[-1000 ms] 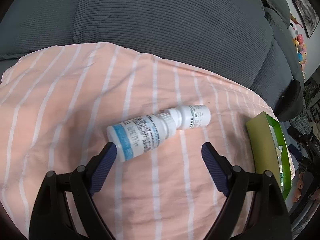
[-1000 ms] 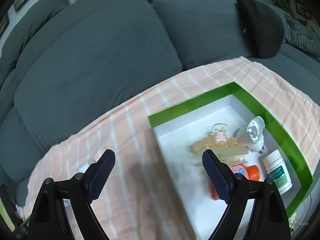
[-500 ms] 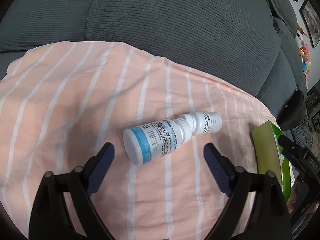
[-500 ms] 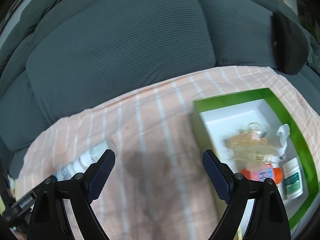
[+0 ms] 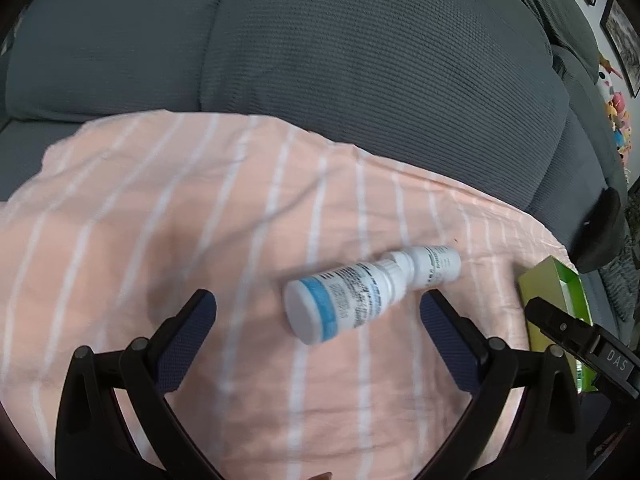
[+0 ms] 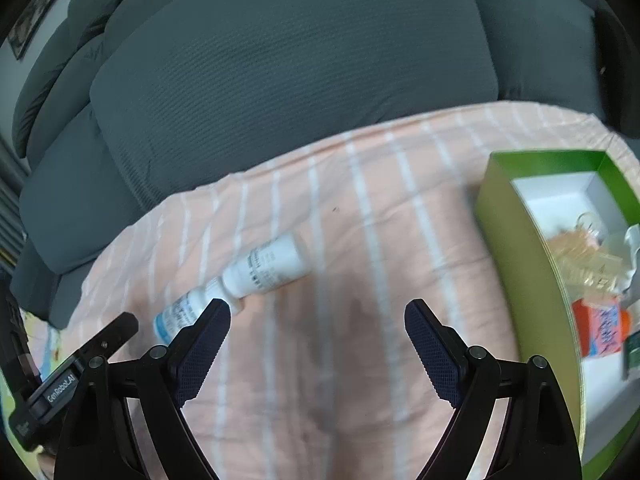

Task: Organize rigid objects

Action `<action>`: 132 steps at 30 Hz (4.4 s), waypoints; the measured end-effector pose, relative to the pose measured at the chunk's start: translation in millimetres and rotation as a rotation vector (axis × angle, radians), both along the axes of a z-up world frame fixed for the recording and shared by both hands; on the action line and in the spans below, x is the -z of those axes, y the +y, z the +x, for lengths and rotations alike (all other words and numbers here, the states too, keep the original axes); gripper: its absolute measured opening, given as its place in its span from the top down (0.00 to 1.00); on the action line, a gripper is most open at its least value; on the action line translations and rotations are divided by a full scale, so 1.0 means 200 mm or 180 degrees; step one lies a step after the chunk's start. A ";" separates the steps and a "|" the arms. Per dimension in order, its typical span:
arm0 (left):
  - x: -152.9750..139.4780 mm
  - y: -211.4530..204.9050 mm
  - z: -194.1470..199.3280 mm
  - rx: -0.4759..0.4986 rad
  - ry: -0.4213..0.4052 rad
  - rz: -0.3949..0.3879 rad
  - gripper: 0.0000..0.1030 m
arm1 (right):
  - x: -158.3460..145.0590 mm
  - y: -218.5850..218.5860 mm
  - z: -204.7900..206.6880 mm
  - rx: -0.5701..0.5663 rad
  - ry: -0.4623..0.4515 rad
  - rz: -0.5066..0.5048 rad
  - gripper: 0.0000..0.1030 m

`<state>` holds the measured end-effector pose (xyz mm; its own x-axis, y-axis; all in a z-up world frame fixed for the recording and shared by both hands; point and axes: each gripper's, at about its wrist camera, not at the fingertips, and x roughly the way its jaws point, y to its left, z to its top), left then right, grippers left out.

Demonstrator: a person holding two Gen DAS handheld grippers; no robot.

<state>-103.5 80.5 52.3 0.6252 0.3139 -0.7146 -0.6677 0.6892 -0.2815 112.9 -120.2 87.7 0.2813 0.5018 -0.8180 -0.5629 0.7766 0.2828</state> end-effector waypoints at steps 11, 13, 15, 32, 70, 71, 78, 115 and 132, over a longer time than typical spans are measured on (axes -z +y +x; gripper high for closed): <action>0.06 0.10 -0.08 -0.0298 0.0060 -0.0114 0.01 | 0.02 0.08 -0.01 -0.0025 0.0575 0.0312 0.13; 0.07 0.12 -0.09 -0.0330 0.0045 -0.0174 0.01 | 0.04 0.12 0.00 -0.0075 0.0669 0.0332 0.13; 0.09 0.13 -0.08 -0.0322 0.0061 -0.0218 0.01 | 0.05 0.15 0.00 -0.0124 0.0774 0.0387 0.13; 0.14 0.05 -0.01 -0.0105 0.0244 -0.0240 0.01 | 0.22 0.47 0.19 -0.0337 0.0597 -0.0307 0.13; 0.06 -0.01 -0.04 0.0004 0.0156 -0.0255 0.01 | 0.25 0.14 0.08 -0.0484 0.0591 -0.0629 0.15; 0.06 -0.02 -0.04 0.0012 0.0153 -0.0261 0.01 | 0.26 0.13 0.02 -0.0499 0.0630 -0.0627 0.15; 0.12 -0.09 -0.09 0.0066 0.0211 -0.0367 0.01 | 0.40 0.15 -0.22 -0.0792 0.0845 -0.0822 0.15; 0.28 -0.60 0.08 0.1014 0.0115 -0.0793 0.55 | 0.25 -0.02 -0.22 -0.0681 0.0957 -0.0122 0.35; -0.16 -0.87 0.33 0.1565 -0.0306 -0.0096 0.55 | -0.18 -0.36 -0.08 -0.0194 0.0452 0.0499 0.35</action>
<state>-37.5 -94.2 85.1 0.7574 -0.0545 -0.6507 -0.2359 0.9064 -0.3505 97.5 -193.0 123.3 0.1341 0.6385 -0.7579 -0.5533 0.6827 0.4772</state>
